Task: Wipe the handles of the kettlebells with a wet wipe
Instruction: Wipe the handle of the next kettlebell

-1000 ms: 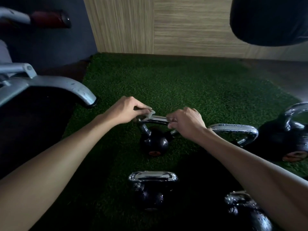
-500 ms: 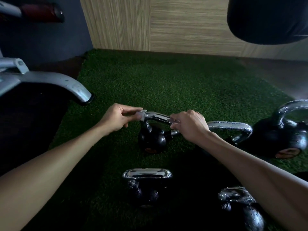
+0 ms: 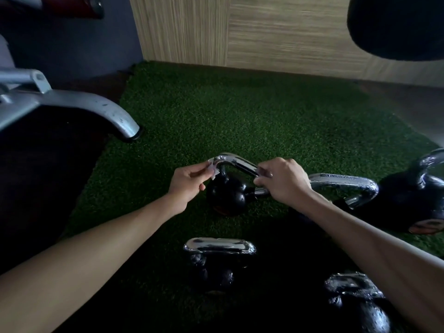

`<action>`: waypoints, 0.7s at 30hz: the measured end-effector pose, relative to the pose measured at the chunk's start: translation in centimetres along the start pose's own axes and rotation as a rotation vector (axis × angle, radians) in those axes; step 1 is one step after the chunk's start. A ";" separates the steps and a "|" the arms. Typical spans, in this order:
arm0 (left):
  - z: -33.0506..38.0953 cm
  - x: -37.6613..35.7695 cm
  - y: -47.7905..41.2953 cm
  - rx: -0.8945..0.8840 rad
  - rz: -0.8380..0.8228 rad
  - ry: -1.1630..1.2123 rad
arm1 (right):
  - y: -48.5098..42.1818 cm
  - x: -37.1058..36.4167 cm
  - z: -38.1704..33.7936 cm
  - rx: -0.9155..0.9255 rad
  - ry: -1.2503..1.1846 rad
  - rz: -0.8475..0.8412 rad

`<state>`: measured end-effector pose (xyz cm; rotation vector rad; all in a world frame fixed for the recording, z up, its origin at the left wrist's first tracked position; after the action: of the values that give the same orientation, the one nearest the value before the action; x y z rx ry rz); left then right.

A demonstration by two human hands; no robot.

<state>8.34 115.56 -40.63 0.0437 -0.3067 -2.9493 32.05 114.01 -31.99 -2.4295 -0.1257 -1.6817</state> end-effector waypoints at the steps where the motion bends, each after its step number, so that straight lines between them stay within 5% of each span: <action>1: -0.2 0.0 -0.2 0.025 0.010 0.008 | 0.1 -0.2 -0.3 -0.041 -0.010 -0.003; 8: -0.8 -1.6 -0.7 0.197 0.060 0.035 | 0.6 -1.5 -4.0 -0.188 -0.116 -0.014; 16: 0.2 -1.3 -1.1 0.128 0.026 -0.124 | 0.8 -1.4 -1.2 -0.077 -0.407 -0.344; 21: 0.8 -1.5 -0.8 0.037 0.129 -0.127 | 0.8 -1.4 -0.3 -0.063 -0.404 -0.350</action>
<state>9.62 116.73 -39.97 -0.1537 -0.3665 -2.8241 31.45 113.26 -33.27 -2.8986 -0.5908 -1.2916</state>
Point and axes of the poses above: each hand's wrist, its own y-axis away from the middle knuckle, its own x-axis out of the back of the hand, z = x × y, the point moved 5 cm from there along -y, towards the middle knuckle, and after that the axes turned 4 degrees about x, right-handed, at the moved point
